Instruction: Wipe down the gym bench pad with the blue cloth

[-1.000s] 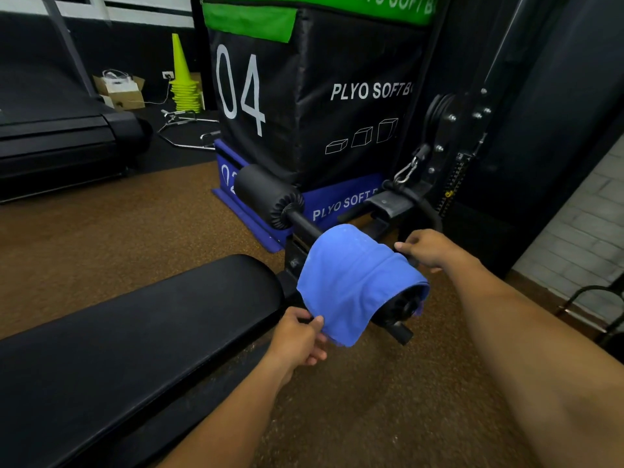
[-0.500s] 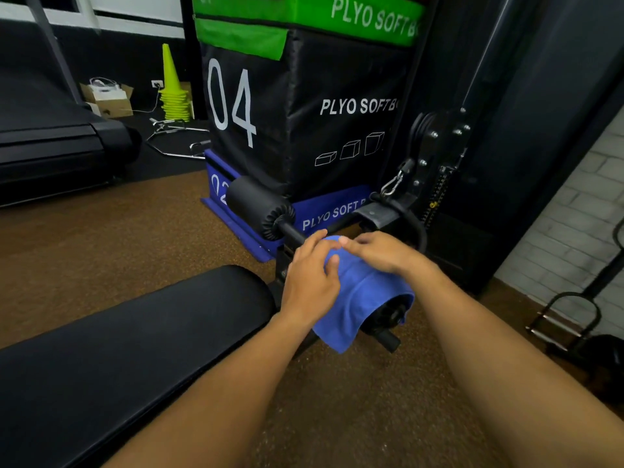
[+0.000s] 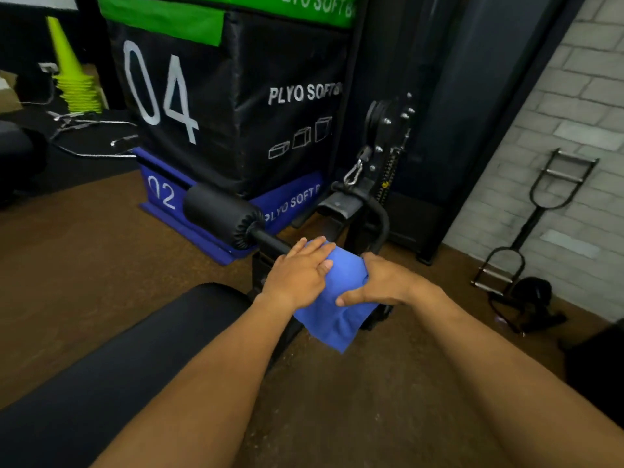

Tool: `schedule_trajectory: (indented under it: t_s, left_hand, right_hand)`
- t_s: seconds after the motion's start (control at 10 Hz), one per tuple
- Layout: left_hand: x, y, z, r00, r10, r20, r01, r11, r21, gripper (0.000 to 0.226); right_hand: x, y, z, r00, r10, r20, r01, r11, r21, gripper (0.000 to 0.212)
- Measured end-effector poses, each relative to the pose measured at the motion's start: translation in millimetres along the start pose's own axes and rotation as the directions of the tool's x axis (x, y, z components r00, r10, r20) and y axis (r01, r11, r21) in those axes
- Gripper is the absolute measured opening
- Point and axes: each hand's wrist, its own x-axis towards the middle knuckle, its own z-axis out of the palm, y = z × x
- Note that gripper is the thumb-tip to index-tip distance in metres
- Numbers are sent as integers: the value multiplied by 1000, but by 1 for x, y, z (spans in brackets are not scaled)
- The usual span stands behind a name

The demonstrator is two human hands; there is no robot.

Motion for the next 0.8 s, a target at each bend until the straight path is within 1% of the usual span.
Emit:
schedule_trajectory:
  t_s: [0.1,0.2,0.3,0.4,0.5,0.6,0.7,0.8]
  left_hand:
    - [-3,3,-10,995,-15,97,10,998,54,52]
    - [0,5,-20,980,-19,197,6,998,64,53]
    - [0,11,-22,991,-3,135,-2,999,40,53]
    - [-3,28,-22,1000,-19,-11,20,997,80,59]
    - [-1,54,-21,998,-17,-68,21,998,56,55]
    - [8,85,-7,992,88,-87,-89,996,-1,47]
    - [21,122,13,985,170,-1,-170,985,-28,45]
    - [39,162,52,959,240,150,-243,970,3,35]
  right_hand:
    - [-6,-10,1,999,23,-31,-23,1000,-13,91]
    - [-7,-16,-1,997,76,-18,-76,997,4,88]
    - [-3,-19,-1,992,125,-5,-125,992,17,89]
    - [1,-17,3,990,127,-56,-125,991,42,101]
    - [-1,-15,6,992,118,-43,-115,991,67,108]
    - [-4,0,5,996,82,-37,-72,974,216,95]
    - [-31,40,1,993,120,3,-112,917,384,90]
    - [-58,103,12,969,226,102,-248,875,416,120]
